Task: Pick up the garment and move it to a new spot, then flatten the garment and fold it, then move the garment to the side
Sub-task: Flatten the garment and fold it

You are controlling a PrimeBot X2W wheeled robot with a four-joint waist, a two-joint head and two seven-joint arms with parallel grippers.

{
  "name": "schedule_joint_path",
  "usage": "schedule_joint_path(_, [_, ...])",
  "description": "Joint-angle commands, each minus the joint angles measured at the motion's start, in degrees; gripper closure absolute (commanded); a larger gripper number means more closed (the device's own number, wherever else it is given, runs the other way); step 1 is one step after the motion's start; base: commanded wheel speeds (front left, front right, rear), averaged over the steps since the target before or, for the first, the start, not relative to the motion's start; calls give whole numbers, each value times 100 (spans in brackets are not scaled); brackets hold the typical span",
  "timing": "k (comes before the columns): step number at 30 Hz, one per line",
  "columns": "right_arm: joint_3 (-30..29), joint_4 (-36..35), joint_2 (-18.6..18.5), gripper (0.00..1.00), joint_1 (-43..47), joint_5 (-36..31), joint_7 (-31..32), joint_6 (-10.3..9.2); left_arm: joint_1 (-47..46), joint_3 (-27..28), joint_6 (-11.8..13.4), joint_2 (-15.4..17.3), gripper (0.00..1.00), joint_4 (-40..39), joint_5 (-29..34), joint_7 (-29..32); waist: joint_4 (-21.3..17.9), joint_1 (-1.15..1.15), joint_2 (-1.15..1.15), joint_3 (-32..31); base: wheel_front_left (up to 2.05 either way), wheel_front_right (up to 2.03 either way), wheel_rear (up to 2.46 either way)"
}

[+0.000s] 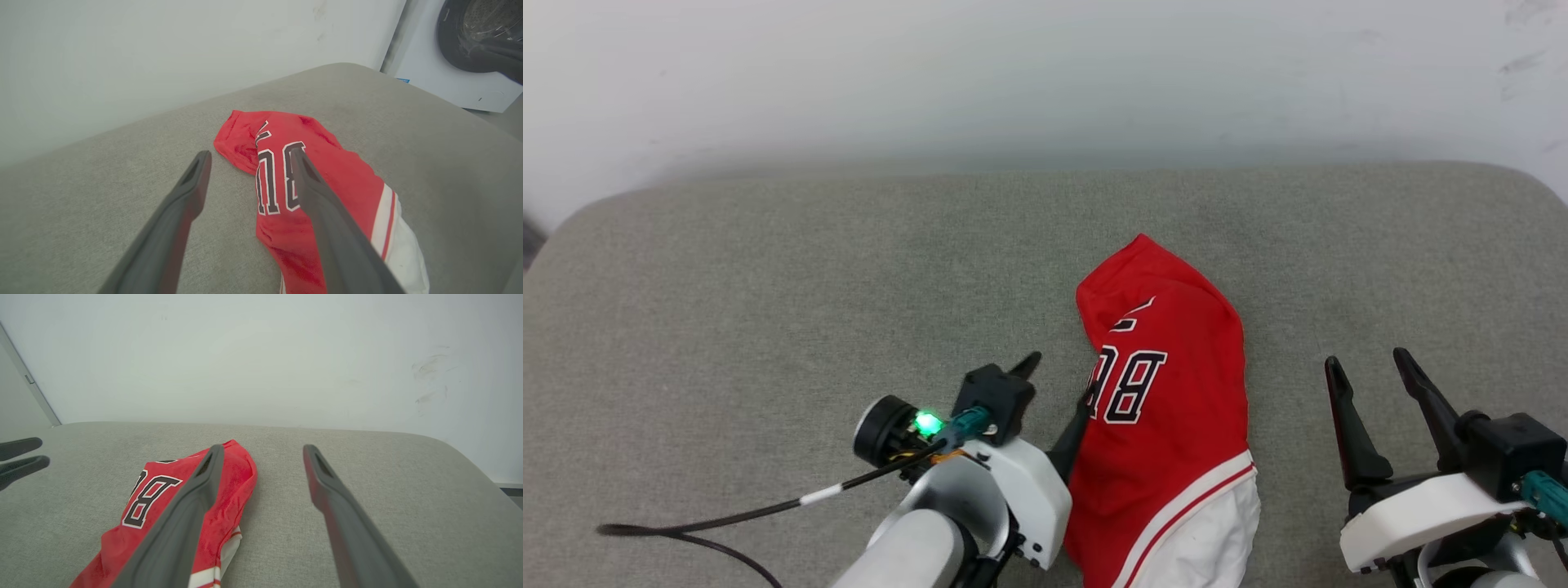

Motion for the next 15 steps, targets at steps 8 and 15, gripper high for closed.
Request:
schedule_joint_path(8, [32,59,14,0,-288,40,-104,-2,-390,-741,-542,-134,0,654,-75,1357,-175,0,0,528,0,0,0])
schedule_joint_path(15, [78,220,15,0,-432,79,-215,-2,-448,-1047,-730,-85,0,1390,-229,2420,-277,0,0,729,0,0,0])
